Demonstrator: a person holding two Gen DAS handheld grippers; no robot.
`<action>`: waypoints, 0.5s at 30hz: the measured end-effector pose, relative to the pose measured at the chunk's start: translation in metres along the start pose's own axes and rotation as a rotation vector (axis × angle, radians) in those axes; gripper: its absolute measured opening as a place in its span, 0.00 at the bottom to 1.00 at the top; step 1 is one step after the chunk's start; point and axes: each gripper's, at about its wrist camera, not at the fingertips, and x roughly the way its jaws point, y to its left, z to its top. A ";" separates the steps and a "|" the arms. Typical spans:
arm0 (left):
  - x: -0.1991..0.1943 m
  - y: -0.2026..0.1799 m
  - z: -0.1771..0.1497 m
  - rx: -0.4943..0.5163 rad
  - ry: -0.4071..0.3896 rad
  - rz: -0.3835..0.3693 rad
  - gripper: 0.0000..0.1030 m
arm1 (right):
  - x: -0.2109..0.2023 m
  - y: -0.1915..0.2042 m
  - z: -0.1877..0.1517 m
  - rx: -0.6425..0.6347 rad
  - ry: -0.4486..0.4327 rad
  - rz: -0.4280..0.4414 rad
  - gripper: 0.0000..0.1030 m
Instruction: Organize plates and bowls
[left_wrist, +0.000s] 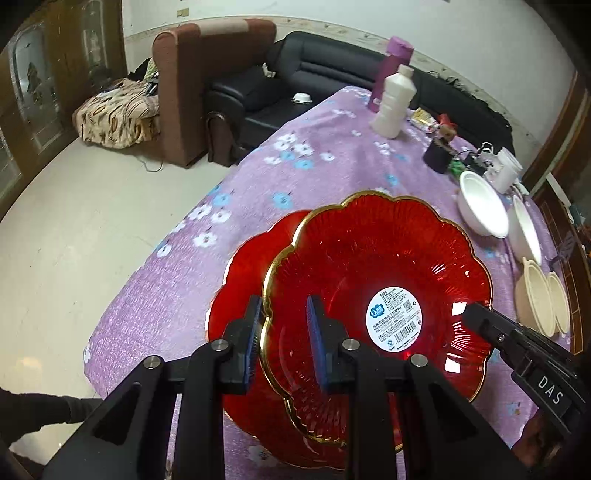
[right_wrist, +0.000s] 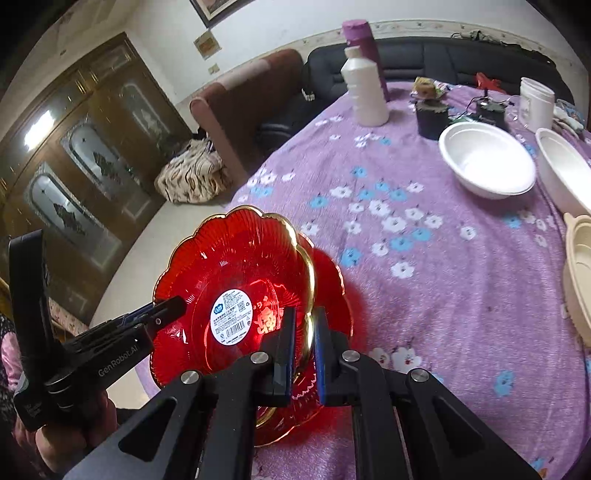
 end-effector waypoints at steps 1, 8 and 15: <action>0.003 0.001 -0.001 -0.002 0.004 0.005 0.21 | 0.003 0.000 -0.001 -0.002 0.007 -0.001 0.08; 0.016 0.004 -0.006 0.002 0.028 0.025 0.21 | 0.022 -0.002 -0.003 -0.006 0.045 -0.015 0.08; 0.022 0.007 -0.010 0.001 0.038 0.035 0.21 | 0.033 -0.001 -0.003 -0.016 0.065 -0.029 0.09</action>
